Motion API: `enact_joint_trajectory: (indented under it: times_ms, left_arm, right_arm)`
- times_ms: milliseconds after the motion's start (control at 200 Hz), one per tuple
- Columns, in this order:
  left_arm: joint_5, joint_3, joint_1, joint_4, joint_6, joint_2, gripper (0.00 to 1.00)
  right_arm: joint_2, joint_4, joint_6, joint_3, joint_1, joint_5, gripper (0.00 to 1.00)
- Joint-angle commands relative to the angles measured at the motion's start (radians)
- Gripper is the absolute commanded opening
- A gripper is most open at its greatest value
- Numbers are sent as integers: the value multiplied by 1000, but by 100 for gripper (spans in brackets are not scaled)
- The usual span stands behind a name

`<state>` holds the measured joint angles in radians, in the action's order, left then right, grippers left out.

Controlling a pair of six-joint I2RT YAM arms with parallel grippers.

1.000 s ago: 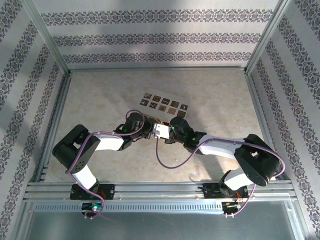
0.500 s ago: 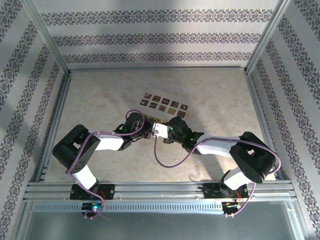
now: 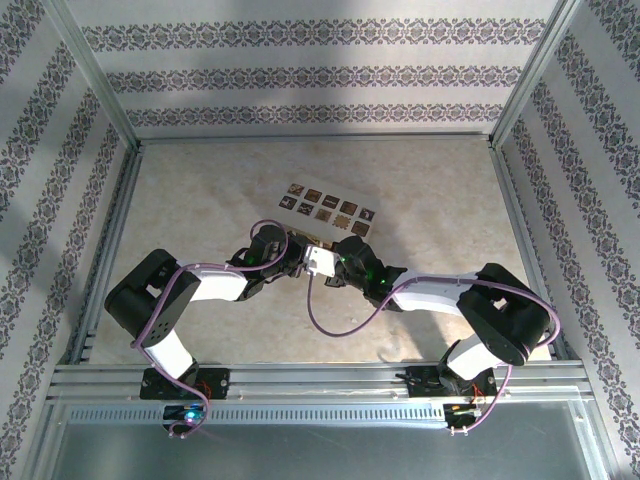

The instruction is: Unlock the padlock with the key

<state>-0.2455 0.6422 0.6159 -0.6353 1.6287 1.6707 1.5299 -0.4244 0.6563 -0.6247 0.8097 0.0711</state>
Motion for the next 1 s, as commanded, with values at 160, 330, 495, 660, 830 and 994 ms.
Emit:
enact_joint_trajectory:
  times_ms: [160,330,495,660,830,994]
  left_arm:
    - [-32,25,16,-50,5,-28,0]
    - [-31,25,16,-50,5,-28,0]
    - [-32,25,16,-51,4,-26,0]
    - [-31,24,16,-52,2,-26,0]
    - [-30,19,18,-53,2,-26,0]
    - [-28,22,19,-50,-1,-24,0]
  right_arm:
    - [-10,-108,-89,23,3,34,0]
    - [-39,-135,-239,31,-5,2,0]
    - [-54,-144,-384,29,-15,-21,0]
    - [-74,-149,-558,29,-51,-92,0]
    - [-102,-162,-745,34,-95,-166,0]
    - [-112,-165,-885,33,-119,-191,0]
